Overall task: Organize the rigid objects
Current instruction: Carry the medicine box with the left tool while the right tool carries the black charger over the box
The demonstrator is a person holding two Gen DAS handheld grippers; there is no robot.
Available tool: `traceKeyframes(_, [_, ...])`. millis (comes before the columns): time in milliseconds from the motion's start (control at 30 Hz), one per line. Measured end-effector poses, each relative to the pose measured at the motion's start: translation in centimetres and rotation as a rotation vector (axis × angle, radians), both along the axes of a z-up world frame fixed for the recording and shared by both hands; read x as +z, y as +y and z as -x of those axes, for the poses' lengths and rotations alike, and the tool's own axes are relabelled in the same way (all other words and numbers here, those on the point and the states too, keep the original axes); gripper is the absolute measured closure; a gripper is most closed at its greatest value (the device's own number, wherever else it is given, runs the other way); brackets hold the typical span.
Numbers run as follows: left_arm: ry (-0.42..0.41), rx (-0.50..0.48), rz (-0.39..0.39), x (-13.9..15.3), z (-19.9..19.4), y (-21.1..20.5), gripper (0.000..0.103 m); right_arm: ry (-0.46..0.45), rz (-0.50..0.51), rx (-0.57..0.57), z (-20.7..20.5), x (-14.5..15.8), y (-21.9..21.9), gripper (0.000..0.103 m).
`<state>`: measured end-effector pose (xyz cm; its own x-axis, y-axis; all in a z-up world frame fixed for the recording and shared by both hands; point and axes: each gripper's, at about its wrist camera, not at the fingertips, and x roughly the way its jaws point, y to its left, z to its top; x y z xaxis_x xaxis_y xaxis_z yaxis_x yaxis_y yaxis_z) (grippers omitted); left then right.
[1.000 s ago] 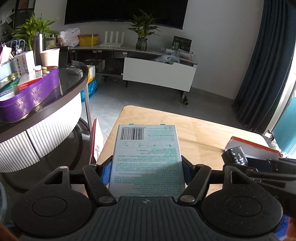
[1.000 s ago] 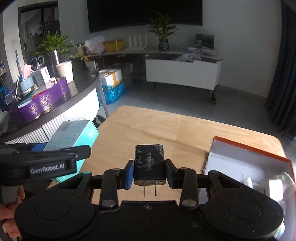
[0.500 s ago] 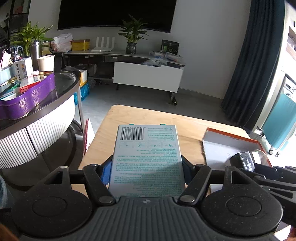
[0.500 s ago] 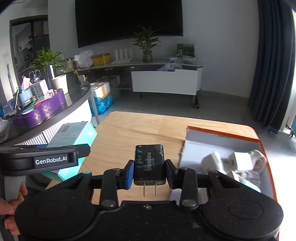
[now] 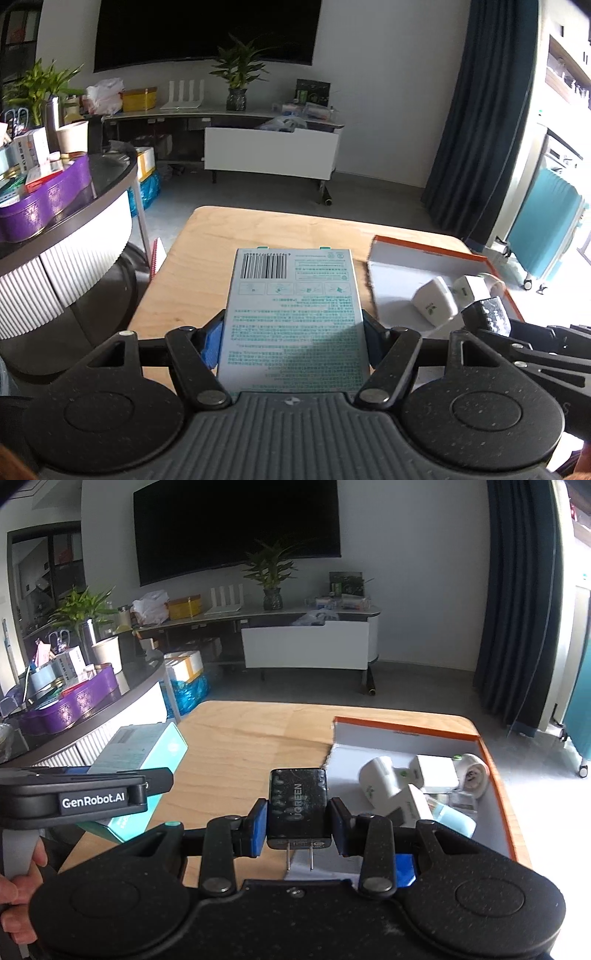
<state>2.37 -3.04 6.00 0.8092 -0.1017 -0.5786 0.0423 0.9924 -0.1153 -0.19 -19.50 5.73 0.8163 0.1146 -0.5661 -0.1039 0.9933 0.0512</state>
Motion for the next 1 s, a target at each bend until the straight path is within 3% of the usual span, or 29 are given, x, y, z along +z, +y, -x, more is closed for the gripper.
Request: traceKeyframes(1000, [-0.032, -0.188, 0.002, 0.6, 1.5, -7.4, 0.032, -0.103, -0.016, -0.211, 5.5, 1.5, -7.7, 0.060])
